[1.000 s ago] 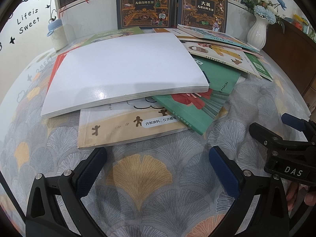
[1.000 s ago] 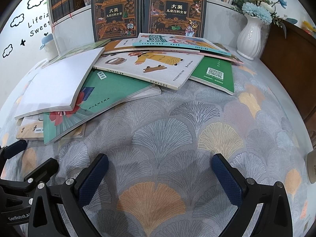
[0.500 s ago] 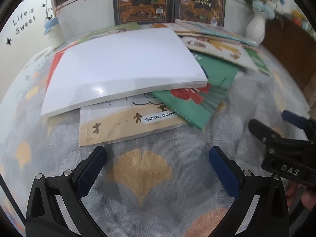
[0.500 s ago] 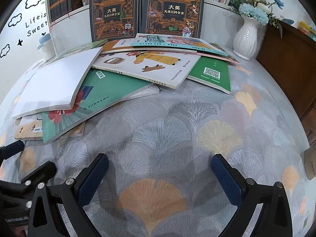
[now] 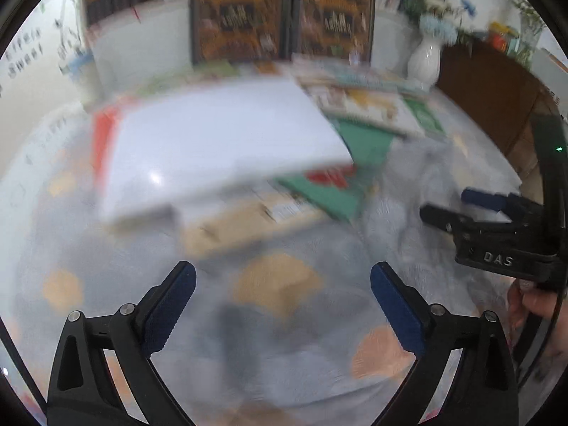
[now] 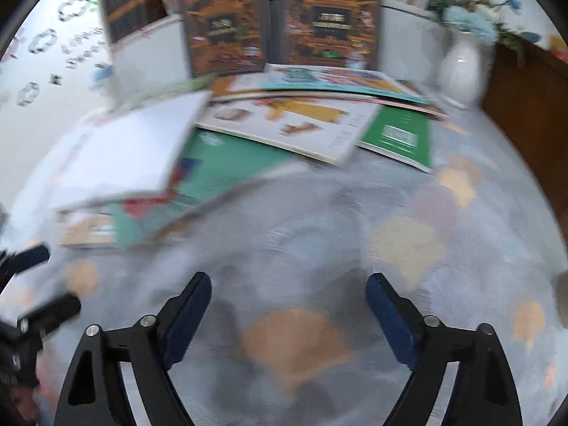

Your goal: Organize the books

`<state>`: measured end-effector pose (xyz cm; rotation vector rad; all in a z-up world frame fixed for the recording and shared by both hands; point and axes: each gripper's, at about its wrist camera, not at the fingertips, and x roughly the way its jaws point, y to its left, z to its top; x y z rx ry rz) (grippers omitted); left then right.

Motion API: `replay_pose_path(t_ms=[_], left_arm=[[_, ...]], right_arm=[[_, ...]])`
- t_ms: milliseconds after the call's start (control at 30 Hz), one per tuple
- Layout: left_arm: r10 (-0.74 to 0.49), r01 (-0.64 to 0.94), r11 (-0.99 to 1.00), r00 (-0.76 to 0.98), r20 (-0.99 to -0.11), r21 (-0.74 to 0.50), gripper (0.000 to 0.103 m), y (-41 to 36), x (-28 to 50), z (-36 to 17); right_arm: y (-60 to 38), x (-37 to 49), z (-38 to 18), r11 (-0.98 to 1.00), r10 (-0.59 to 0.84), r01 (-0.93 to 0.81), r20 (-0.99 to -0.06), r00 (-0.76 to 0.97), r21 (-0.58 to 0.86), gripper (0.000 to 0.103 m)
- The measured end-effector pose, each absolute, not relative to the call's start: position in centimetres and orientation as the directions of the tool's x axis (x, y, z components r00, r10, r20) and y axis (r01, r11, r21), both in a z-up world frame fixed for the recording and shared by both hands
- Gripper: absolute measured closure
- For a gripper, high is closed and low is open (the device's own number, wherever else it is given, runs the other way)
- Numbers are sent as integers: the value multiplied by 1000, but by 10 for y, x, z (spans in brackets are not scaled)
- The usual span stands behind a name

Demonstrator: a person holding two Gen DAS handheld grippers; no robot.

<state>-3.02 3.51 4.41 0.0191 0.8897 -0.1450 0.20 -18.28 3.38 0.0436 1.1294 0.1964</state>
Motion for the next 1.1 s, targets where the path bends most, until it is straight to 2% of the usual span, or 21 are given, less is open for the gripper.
replay_pose_path(t_ms=[67,133,200,233,300,333,433,467,533,600,667,867,1000,1100], left_arm=[[-83,114,993,659,-748,-10,4,51,-25,60],[4,25,999,696,-718,30,4,79,-7,70],[29,-18,1000,692,-721,22,5,100,11,72],[19,-28,1000,685,-728,-1,7,114,23,72],[-5,-43,998,674,-739,-46,19,133,43,69],[-23,-45,996,669,-743,-72,29,139,48,67],[-58,-57,991,642,-765,-124,33,153,60,60],[-42,-65,992,629,-776,-106,38,155,64,55],[-8,-78,994,618,-786,-72,40,154,66,46],[-30,-67,994,593,-805,-87,42,157,68,36],[-78,-42,991,585,-807,-127,54,159,66,30],[-116,40,993,564,-817,-113,55,154,43,29],[-141,88,990,556,-819,-110,55,150,29,26],[-150,85,989,555,-818,-124,54,153,29,24]], right_arm=[[-172,12,43,954,284,-203,-876,390,219,15],[-156,28,52,935,325,-264,-867,379,235,15],[-140,44,57,915,363,-314,-853,374,252,17],[-133,56,58,901,393,-335,-844,365,275,21],[-122,80,54,887,420,-348,-841,339,303,28],[-117,92,51,887,417,-349,-846,331,301,33],[-113,126,33,895,411,-311,-862,296,320,45],[-114,134,29,886,437,-298,-857,273,356,48],[-113,146,18,837,529,-289,-822,213,464,49],[-110,148,16,822,553,-297,-806,211,486,49],[-108,145,17,813,569,-284,-797,200,509,50],[-124,99,27,770,630,-242,-764,139,591,51],[-143,80,26,674,738,-205,-662,132,710,52],[-146,86,6,637,771,-163,-625,124,754,56]])
